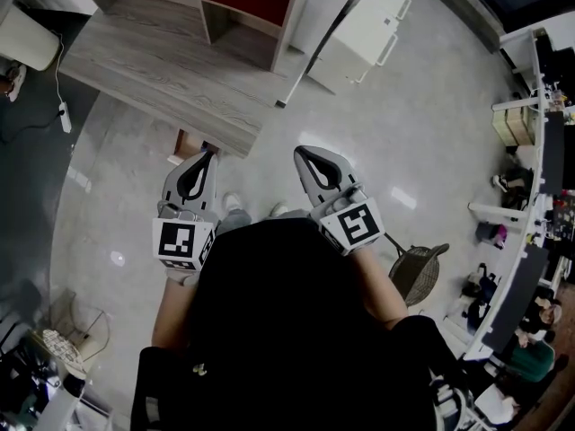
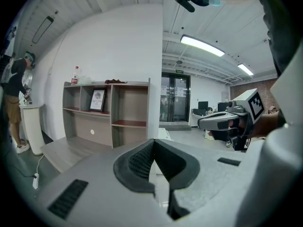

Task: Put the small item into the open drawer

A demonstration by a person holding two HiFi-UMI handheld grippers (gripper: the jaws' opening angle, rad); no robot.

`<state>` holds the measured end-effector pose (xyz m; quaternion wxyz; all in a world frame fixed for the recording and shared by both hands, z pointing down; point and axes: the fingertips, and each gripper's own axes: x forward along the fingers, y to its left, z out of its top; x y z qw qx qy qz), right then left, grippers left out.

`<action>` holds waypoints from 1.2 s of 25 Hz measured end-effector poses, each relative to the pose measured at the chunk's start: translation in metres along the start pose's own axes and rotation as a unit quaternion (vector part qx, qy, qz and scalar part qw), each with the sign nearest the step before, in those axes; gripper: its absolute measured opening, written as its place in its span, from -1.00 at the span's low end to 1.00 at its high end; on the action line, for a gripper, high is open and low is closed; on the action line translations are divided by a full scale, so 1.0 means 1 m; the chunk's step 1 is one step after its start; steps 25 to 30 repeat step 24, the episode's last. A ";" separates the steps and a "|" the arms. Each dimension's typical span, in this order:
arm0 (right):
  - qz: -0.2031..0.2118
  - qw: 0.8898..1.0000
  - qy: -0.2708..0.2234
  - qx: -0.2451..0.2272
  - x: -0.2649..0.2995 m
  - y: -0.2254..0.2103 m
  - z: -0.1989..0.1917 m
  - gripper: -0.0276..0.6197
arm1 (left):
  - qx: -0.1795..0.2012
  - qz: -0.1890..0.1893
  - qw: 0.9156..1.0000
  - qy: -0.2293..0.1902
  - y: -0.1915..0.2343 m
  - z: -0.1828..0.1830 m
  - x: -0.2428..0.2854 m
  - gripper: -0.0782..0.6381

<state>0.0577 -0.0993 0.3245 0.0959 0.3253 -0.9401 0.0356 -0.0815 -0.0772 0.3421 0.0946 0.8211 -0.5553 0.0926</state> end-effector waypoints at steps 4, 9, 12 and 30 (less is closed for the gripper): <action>0.010 1.000 -0.008 -0.005 0.000 0.004 0.004 -0.88 | -0.001 -0.004 1.000 0.003 -0.003 -0.001 0.001 -0.77; 0.009 1.000 -0.010 -0.001 0.001 0.003 0.002 -0.88 | 0.002 -0.009 1.000 0.011 -0.005 -0.005 0.005 -0.77; 0.006 1.000 -0.009 0.002 0.000 0.001 0.000 -0.88 | 0.001 -0.013 1.000 0.013 -0.007 -0.007 0.008 -0.77; 0.000 1.000 0.018 -0.005 -0.008 -0.001 -0.006 -0.88 | 0.004 -0.018 1.000 0.018 -0.013 -0.010 0.006 -0.77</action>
